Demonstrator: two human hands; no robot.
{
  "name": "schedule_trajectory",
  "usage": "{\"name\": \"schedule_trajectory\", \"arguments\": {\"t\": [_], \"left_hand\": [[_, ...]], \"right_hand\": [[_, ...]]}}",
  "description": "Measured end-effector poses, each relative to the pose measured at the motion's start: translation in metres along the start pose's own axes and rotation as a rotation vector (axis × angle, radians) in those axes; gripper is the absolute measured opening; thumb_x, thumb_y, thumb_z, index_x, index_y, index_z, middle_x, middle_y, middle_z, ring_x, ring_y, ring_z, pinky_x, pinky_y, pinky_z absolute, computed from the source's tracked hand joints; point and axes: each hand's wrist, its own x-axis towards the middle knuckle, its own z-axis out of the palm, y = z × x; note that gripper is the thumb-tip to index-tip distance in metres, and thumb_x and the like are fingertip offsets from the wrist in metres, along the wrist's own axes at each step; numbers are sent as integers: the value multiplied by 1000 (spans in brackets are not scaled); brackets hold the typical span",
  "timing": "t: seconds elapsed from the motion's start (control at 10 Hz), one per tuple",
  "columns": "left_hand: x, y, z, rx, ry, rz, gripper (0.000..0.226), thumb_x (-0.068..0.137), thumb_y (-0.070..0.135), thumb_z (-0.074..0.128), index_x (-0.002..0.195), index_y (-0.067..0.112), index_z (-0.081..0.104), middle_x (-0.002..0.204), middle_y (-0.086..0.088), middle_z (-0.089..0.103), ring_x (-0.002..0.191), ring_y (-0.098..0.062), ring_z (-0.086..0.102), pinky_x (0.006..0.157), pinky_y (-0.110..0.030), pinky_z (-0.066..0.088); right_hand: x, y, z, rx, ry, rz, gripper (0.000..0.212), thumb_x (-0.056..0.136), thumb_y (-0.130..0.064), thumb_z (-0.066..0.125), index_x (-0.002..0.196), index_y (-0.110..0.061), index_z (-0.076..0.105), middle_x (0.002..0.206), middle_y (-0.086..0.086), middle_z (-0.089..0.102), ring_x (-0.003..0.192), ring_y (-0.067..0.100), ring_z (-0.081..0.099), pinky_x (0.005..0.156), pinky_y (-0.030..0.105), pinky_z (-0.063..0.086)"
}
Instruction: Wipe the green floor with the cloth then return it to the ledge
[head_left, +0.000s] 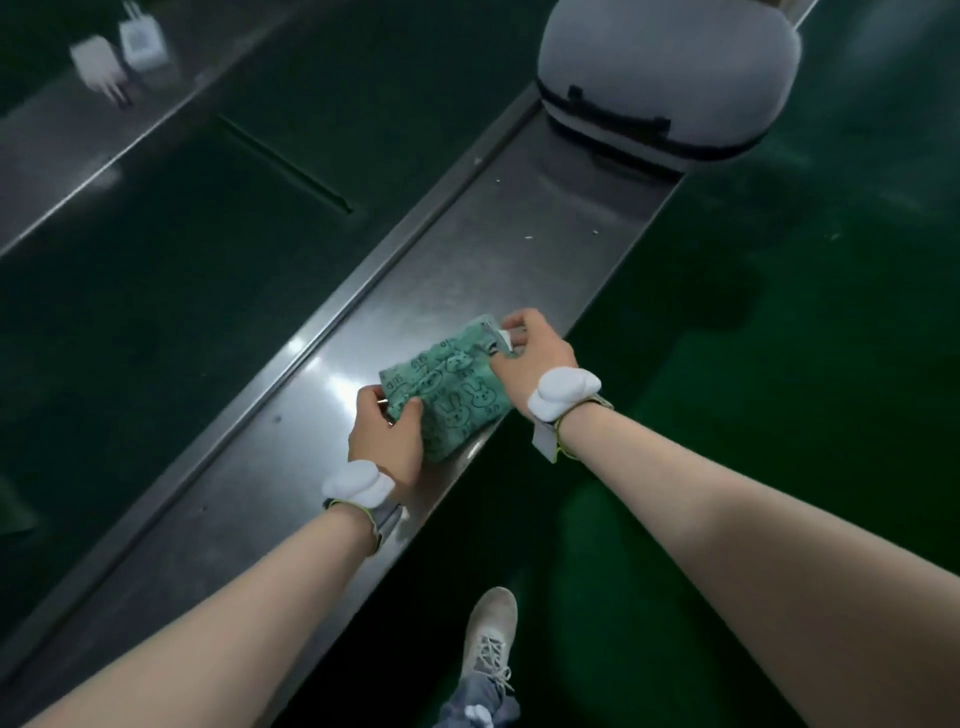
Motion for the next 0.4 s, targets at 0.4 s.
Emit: {"name": "schedule_trajectory", "arguments": {"t": [0.4], "left_hand": [[59,35,-78,421,-225,-100,44,84,42,62,120,20,48,95,-3,69,80,-26,67,66,-34,51]], "right_hand": [[18,-106,3,-502,-318,-46,38,95,-9,54,132,-17,57,130,5,63,112,26,62,90,32,52]]}}
